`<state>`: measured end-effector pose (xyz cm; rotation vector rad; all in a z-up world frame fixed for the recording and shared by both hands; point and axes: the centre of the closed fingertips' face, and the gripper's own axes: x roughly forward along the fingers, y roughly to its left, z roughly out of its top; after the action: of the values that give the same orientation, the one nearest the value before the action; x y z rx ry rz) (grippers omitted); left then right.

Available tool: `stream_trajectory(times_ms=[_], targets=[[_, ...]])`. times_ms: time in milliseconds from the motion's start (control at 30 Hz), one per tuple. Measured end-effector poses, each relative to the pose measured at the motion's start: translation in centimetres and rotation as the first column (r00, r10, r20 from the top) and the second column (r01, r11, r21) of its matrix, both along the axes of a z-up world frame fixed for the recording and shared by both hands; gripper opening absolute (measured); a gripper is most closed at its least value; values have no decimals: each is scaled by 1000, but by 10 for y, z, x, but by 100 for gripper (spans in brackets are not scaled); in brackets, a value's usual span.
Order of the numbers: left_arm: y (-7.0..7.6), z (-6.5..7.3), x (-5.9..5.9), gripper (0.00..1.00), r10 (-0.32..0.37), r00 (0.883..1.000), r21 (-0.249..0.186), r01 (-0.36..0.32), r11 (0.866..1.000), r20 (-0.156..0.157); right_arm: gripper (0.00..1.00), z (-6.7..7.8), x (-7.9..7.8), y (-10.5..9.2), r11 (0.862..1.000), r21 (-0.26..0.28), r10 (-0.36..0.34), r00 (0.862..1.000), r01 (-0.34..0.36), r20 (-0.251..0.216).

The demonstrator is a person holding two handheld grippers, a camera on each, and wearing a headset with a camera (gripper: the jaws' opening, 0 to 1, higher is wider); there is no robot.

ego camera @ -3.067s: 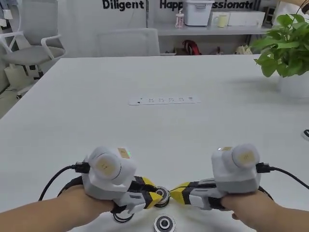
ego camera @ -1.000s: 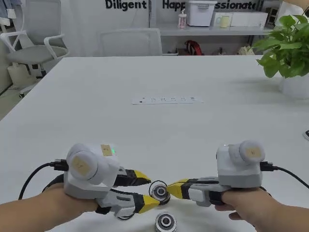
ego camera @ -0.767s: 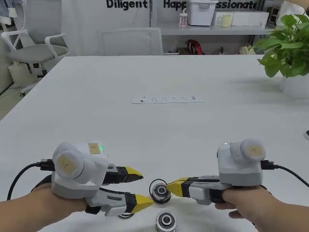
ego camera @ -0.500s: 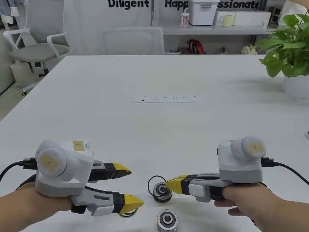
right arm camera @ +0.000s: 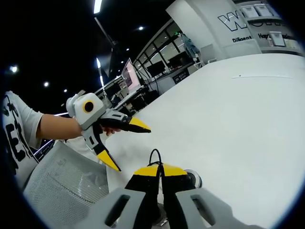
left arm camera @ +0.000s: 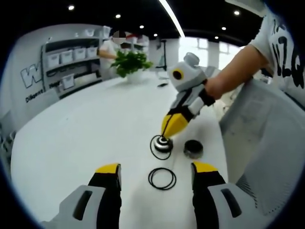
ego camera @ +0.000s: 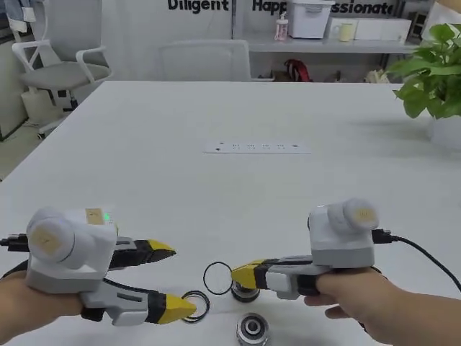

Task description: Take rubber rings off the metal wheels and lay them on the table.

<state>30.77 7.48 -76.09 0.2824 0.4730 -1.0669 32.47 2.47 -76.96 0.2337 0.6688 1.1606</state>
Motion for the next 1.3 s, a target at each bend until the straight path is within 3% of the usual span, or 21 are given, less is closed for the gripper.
stream_trajectory(times_ms=[367,700,867,1300], targets=[[10,-3,-2,63,11,1000,17,-11,1000,-8,0,-13,-16,25,996,-49,68,998,-68,-16],[12,-2,-2,62,9,1000,32,-9,999,-7,0,-24,-27,30,991,-92,98,995,-99,-18],[12,-4,-4,62,1,1000,39,-1,999,-10,7,-29,-31,28,982,-146,126,991,-120,32],[7,1,-6,62,-14,1000,41,14,999,-7,23,-11,-27,25,985,-125,129,987,-116,99]])
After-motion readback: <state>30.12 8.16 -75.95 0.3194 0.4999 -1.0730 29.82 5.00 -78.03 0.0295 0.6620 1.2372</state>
